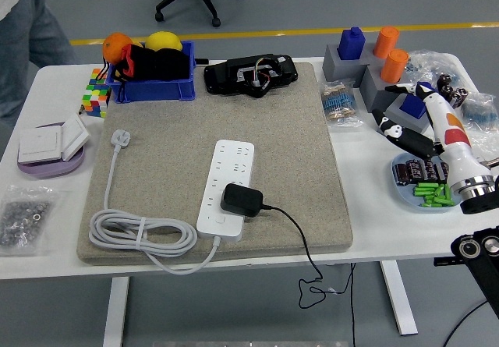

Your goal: Press the white button,pick up the black plug,place it near the board,insert it into the board

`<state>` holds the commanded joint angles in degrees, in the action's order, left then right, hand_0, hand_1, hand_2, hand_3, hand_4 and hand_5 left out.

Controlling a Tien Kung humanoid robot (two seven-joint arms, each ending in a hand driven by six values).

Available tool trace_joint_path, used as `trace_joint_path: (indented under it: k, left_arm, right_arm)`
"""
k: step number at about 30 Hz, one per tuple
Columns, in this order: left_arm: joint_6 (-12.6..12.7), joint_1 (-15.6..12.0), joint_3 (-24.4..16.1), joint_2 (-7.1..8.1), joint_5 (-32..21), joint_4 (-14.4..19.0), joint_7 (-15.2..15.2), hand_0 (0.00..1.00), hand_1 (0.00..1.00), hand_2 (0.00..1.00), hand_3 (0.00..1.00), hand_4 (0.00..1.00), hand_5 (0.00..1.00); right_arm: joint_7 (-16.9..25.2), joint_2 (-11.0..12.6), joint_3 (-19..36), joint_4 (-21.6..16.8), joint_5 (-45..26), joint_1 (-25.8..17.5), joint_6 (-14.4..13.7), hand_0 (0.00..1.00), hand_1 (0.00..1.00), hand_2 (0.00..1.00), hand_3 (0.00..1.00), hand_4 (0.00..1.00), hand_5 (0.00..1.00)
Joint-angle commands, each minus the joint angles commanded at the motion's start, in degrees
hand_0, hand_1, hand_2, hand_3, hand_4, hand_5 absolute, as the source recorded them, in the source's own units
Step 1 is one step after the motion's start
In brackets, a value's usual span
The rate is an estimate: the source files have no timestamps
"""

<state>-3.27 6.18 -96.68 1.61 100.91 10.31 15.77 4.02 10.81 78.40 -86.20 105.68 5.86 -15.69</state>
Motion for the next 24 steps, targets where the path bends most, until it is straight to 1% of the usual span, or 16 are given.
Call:
trace_joint_path:
  k: [6, 10, 13, 24]
  left_arm:
    - [0.0, 0.4, 0.5, -0.13, -0.4, 0.0, -0.1, 0.625, 0.630, 0.637, 0.694, 0.569, 0.390]
    - [0.0, 0.6, 0.7, -0.09, -0.4, 0.0, -0.1, 0.625, 0.630, 0.637, 0.694, 0.569, 0.390]
    - [-0.1, 0.7, 0.4, 0.01, 0.0, 0.0, 0.0, 0.626, 0.631, 0.637, 0.694, 0.569, 0.388]
    - [-0.2, 0.3, 1.4, 0.50, -0.4, 0.0, 0.0, 0.626, 0.631, 0.639, 0.693, 0.569, 0.386]
  right_arm:
    - [-0.3, -0.4, 4.9, 0.1, 0.8, -2.0, -0.2, 0.922, 0.791, 0.732, 0.703, 0.811, 0.588]
    - [-0.6, -0.5, 6.9, 0.4, 0.9, -2.8, -0.2, 0.922, 0.791, 0.732, 0.703, 0.811, 0.588]
    - [-0.9, -0.7, 7.8, 0.5, 1.1, -3.2, -0.2, 0.922, 0.793, 0.733, 0.713, 0.824, 0.595]
    - [-1.1, -1.5, 9.6, 0.4, 1.8, -4.4, -0.5, 0.922, 0.795, 0.735, 0.718, 0.840, 0.606]
